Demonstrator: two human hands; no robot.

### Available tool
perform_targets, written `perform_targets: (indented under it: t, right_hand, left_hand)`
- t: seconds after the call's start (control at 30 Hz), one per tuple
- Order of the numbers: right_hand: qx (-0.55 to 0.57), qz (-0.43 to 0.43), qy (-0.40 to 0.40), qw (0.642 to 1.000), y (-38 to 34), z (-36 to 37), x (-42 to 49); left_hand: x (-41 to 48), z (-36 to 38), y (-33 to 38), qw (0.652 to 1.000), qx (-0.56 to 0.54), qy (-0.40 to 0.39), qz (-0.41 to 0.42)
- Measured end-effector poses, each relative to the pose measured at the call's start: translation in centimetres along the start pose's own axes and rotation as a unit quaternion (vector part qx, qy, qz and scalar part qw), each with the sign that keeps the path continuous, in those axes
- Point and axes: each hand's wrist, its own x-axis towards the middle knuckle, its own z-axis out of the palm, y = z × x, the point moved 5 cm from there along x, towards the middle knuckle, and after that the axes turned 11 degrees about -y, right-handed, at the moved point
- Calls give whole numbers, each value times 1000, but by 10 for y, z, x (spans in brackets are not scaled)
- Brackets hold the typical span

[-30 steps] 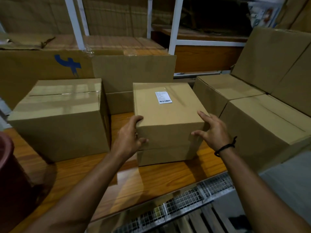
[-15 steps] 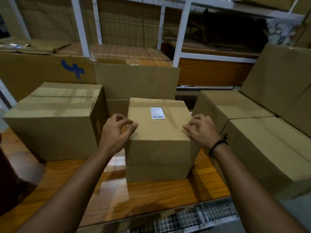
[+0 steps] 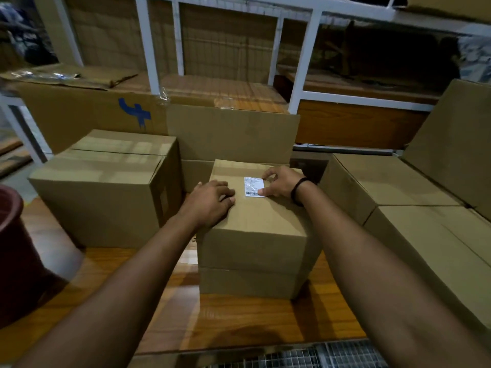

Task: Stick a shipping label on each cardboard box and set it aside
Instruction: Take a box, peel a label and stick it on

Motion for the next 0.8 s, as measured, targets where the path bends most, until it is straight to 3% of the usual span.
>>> perform_targets:
  t: [0.57, 0.8]
  right_hand:
    - [59, 27, -31, 997, -5, -1, 5]
    - [-60, -7, -88, 994, -25, -1, 14]
  left_hand:
    - [-1, 1, -1, 1000, -11, 0, 15]
    - [-3, 0, -5, 1000, -10, 4, 16]
